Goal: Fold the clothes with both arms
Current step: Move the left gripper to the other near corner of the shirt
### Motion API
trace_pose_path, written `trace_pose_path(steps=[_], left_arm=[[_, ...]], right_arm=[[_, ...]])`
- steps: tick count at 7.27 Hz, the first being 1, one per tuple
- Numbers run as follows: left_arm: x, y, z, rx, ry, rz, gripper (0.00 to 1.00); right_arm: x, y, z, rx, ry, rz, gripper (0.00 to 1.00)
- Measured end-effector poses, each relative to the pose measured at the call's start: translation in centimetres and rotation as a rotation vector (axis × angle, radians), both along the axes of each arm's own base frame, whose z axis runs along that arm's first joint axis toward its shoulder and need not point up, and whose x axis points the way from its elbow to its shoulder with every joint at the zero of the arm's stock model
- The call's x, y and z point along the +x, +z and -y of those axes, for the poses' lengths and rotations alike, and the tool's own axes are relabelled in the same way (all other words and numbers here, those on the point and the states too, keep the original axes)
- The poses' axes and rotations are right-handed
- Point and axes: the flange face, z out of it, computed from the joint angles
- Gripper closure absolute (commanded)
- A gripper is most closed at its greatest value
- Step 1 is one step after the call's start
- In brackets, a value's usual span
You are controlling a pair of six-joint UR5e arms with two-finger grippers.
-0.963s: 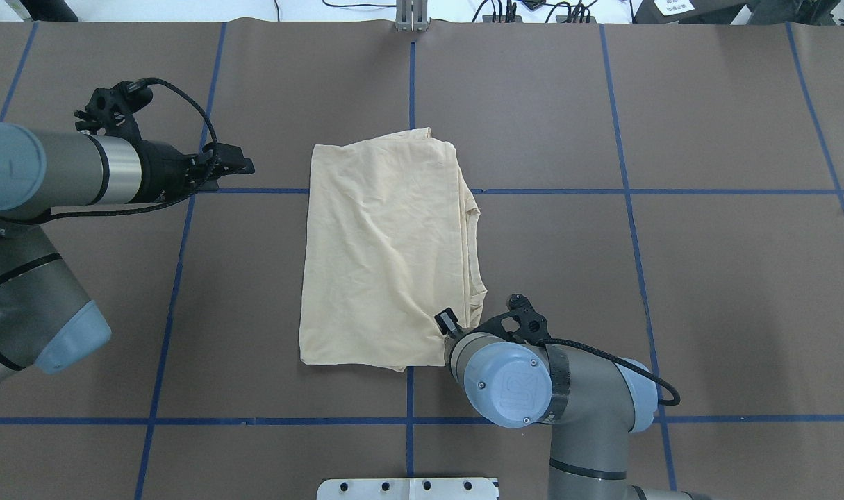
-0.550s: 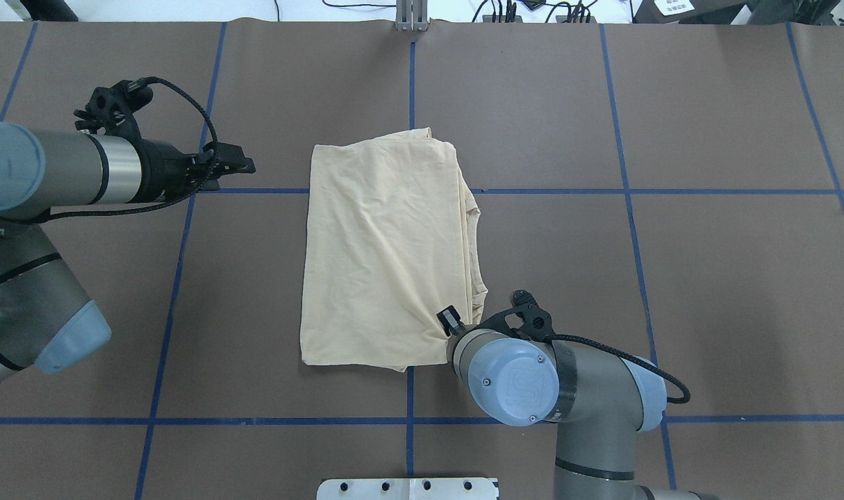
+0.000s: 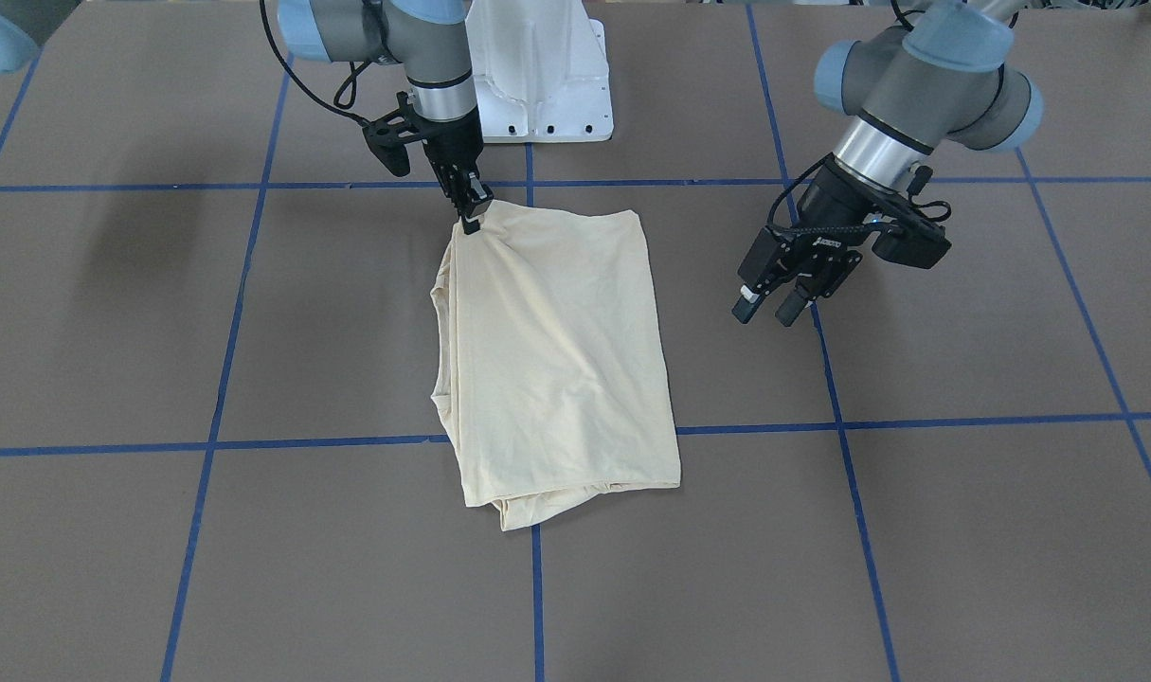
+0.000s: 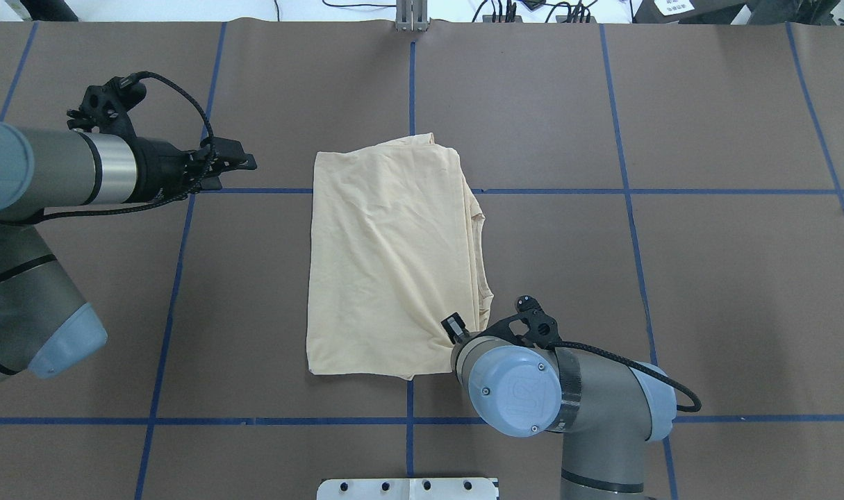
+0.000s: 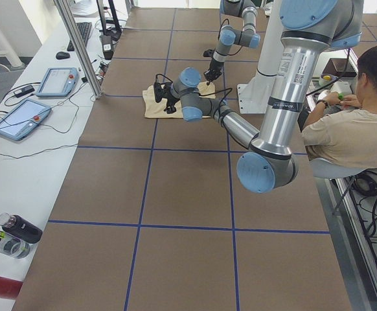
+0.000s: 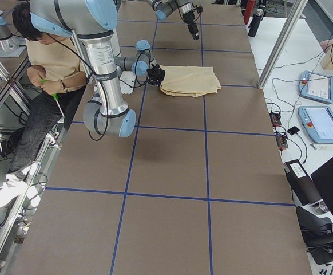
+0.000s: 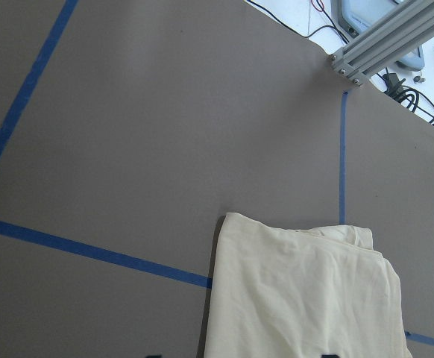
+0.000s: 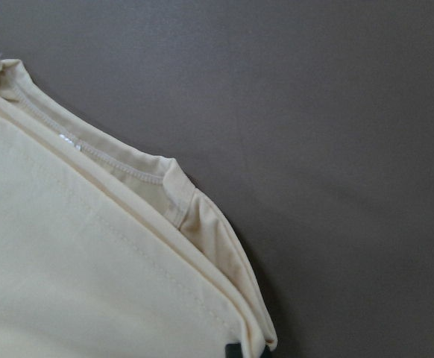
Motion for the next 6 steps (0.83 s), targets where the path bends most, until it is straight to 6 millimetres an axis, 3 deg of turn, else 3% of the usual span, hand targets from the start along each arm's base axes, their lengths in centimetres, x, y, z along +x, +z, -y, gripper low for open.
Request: trace_pose_path(steps=[2,4,6], left_arm=[[1.8,-1.3,-2.2,-0.106,-0.025,-0.087,0.23],[4.6,-3.8,-6.8,-0.261,-0.027,-0.219,0.23],[8.5,-2.4,-11.6,-0.398,-0.011,-0.186,0.24]], right_arm=[[0.1,0.0,-0.2,-0.002,-0.003,0.000,1.00],[0.3,0.2,-0.6,-0.007,-0.011,0.002,1.00],[0.6,0.3,-0.8,-0.014,-0.022,0.004,1.00]])
